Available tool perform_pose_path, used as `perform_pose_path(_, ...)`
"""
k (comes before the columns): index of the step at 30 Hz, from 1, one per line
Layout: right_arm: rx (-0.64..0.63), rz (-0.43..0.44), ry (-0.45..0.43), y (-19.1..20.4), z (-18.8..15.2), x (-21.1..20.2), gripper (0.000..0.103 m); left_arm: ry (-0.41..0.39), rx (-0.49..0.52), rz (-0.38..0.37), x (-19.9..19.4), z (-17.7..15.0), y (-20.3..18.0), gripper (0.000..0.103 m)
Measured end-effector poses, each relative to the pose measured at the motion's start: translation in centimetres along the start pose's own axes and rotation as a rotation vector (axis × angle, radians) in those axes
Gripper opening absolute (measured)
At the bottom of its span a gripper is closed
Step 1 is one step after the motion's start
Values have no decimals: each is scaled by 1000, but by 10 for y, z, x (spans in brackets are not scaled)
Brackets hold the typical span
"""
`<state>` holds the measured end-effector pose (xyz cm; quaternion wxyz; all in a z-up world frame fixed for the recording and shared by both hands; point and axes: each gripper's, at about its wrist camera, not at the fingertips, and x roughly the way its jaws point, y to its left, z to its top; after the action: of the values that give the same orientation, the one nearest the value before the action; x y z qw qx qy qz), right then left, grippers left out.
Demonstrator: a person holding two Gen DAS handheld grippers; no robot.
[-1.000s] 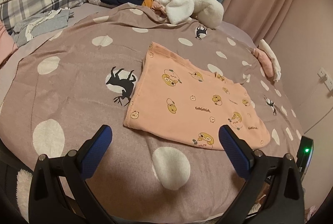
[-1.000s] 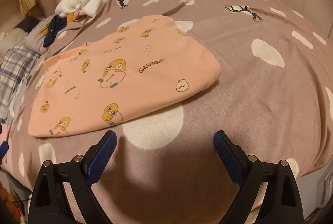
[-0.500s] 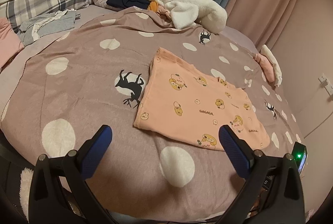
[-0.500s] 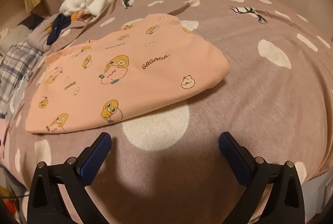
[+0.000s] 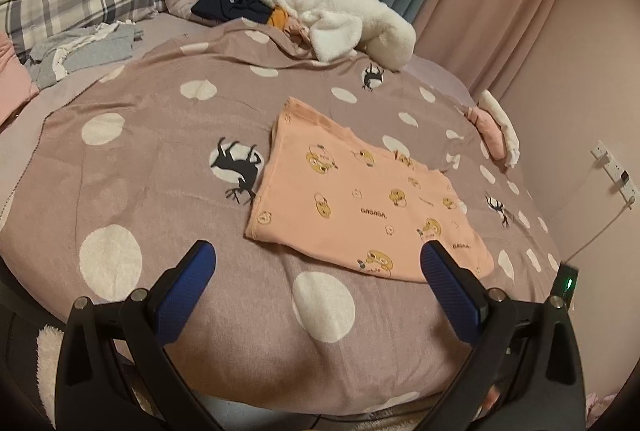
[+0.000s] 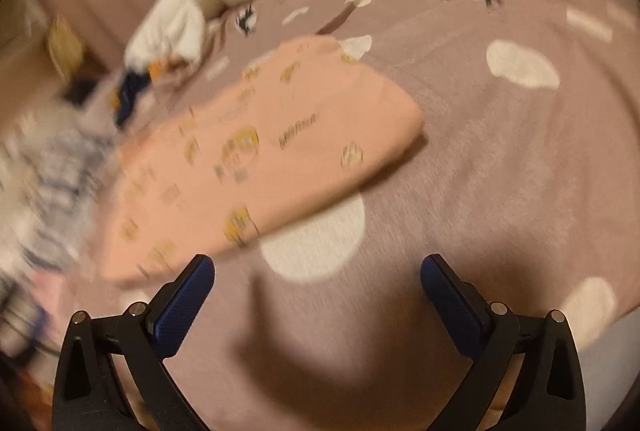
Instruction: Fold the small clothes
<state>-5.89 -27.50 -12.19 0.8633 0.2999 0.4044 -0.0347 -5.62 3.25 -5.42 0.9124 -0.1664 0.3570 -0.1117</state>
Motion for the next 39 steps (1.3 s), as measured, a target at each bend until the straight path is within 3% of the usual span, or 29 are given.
perform_pose_path(4, 132, 173, -11, -19, 23, 12, 102, 15, 34, 8, 5, -3, -4, 102)
perform_pose_path(9, 240, 275, -10, -22, 48, 38, 100, 38, 35, 11, 17, -2, -3, 102)
perform_pose_path(13, 285, 271, 17, -18, 59, 52, 78, 59, 61, 29, 27, -3, -4, 102)
perform_pose_path(16, 301, 306, 45, -15, 60, 60, 54, 74, 71, 32, 32, -4, -4, 102)
perform_pose_path(17, 308, 284, 55, -16, 59, 62, 43, 86, 57, 10, 33, -4, -2, 102)
perform_pose_path(19, 293, 196, 48, -13, 58, 64, 31, 106, 14, -41, 32, -4, 2, 102)
perform_pose_path(21, 258, 174, 28, -5, 57, 60, 31, 92, -4, -51, 26, -3, 6, 102)
perform_pose_path(24, 198, 123, 11, 6, 60, 52, 28, 26, 13, 4, 15, -2, 8, 102)
perform_pose_path(26, 162, 112, 0, 15, 64, 46, 24, 25, 9, 24, 11, -1, 12, 102)
perform_pose_path(30, 101, 152, -35, 33, 74, 41, 23, 28, -29, 25, 4, 0, 20, 102)
perform_pose_path(34, -30, 124, -47, 67, 78, 41, 20, 11, -45, 42, -3, -1, 25, 102)
perform_pose_path(39, -124, 204, -44, 105, 75, 44, 20, 18, -19, 82, -2, -3, 30, 102)
